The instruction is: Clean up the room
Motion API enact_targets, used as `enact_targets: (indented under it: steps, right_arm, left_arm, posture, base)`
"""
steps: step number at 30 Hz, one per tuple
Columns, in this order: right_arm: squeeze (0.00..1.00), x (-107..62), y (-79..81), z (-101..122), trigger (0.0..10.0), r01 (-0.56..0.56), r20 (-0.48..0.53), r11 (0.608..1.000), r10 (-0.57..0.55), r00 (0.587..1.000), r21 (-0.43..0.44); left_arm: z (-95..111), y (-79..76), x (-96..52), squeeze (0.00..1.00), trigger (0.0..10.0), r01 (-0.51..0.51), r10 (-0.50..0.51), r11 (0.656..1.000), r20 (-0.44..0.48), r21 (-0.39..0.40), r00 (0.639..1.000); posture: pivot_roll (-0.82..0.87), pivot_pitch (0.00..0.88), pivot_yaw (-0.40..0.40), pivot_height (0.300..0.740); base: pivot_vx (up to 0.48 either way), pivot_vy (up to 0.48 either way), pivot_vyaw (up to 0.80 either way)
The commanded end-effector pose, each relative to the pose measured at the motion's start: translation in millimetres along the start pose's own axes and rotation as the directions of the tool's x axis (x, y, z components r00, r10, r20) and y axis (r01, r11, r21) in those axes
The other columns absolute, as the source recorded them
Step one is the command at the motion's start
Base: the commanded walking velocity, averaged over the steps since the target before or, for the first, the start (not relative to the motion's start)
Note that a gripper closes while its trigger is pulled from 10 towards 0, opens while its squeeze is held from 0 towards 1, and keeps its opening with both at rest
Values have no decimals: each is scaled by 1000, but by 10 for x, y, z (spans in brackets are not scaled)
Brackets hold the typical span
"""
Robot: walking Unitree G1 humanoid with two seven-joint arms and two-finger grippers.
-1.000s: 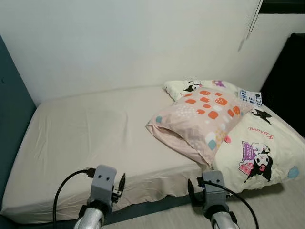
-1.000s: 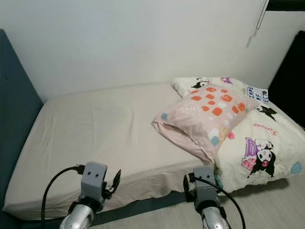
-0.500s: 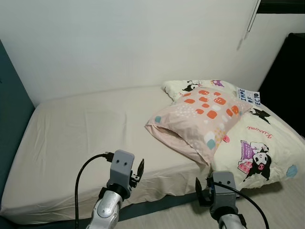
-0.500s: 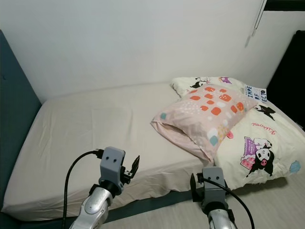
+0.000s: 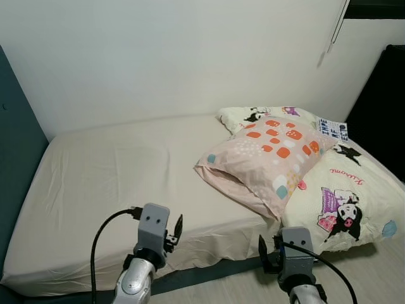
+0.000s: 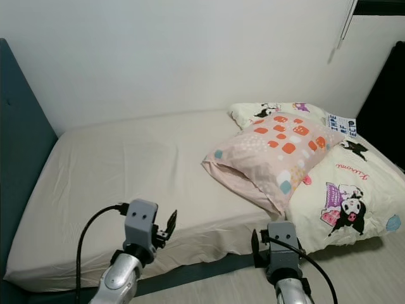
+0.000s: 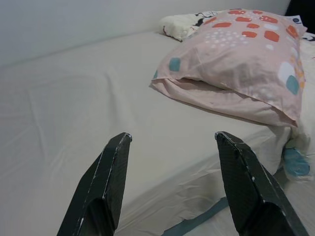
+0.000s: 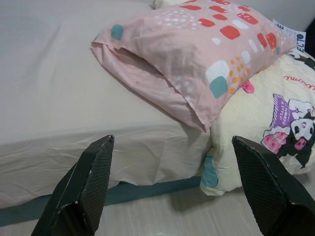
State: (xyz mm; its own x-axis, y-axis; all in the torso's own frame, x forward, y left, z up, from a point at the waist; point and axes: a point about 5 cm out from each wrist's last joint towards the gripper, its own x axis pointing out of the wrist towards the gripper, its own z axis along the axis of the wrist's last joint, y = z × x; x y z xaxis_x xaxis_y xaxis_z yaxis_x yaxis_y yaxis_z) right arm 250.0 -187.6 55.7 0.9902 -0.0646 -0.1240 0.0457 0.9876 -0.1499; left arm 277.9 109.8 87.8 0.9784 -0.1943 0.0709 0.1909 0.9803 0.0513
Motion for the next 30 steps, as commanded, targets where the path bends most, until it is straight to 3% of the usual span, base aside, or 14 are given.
enact_targets:
  steps: [1, 11, 15, 23, 30]
  right_arm:
    - [0, -10, 40, 10, 10000, -14, 2, 1000, 14, 1000, -4]
    - [0, -6, 3, 24, 10000, 21, 11, 999, -20, 1000, -43]
    - [0, -11, -177, -12, 10000, 152, -5, 988, -152, 988, -30]
    - [0, -18, -284, 37, 10000, 213, 36, 975, -211, 977, -56]
    - [0, -18, -255, 54, 10000, 185, 48, 982, -183, 982, -34]
  left_arm:
    - [-18, 44, -57, 0, 10000, -13, 13, 1000, 3, -13, 1000]
    - [11, 32, -64, 0, 10000, -6, 7, 1000, 21, -24, 1000]
    - [51, 77, -11, 0, 10000, -39, 40, 999, 37, -29, 998]
    - [71, 81, 63, 0, 10000, -38, 39, 999, 38, -28, 999]
    - [56, 48, 66, 0, 10000, -14, 15, 999, 29, -33, 999]
  posture:
    - [-24, 110, -28, 740]
    - [-19, 109, -37, 740]
    - [-19, 105, -39, 740]
    - [-31, 98, -30, 740]
    - [-36, 92, -23, 740]
  base:
    - [0, 0, 0]
    - [0, 0, 0]
    - [0, 0, 0]
    - [0, 0, 0]
    - [0, 0, 0]
